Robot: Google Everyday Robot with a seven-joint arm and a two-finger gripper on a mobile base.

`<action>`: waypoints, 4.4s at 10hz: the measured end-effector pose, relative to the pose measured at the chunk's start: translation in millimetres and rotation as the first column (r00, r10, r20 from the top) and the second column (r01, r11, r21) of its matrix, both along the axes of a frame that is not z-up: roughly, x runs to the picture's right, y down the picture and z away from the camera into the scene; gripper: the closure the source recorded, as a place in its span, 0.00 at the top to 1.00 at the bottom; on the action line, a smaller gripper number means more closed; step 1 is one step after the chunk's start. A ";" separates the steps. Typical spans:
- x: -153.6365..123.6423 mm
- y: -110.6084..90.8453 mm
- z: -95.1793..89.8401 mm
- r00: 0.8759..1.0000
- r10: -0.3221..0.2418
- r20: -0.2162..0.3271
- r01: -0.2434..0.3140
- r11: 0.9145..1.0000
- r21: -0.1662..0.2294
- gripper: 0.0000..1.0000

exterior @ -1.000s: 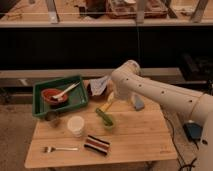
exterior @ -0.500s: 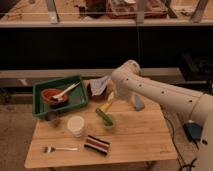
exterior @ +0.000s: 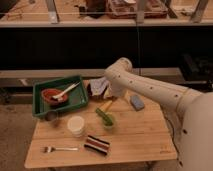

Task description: Place banana in paper cup

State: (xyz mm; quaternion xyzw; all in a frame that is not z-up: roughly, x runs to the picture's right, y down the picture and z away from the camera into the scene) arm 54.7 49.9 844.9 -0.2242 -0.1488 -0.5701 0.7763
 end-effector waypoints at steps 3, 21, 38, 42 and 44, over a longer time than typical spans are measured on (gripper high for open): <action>-35.4 -3.6 40.7 1.000 0.025 0.002 -0.025 1.000 -0.005 0.80; -27.9 -17.4 2.3 0.996 -0.012 0.089 0.014 1.000 -0.019 0.80; -33.5 30.5 92.4 1.000 0.017 0.012 -0.016 0.996 -0.091 0.80; -33.7 22.3 94.1 0.999 0.050 -0.010 -0.051 0.995 -0.081 0.58; -28.6 22.4 96.9 0.997 0.076 -0.025 -0.078 0.992 -0.102 0.35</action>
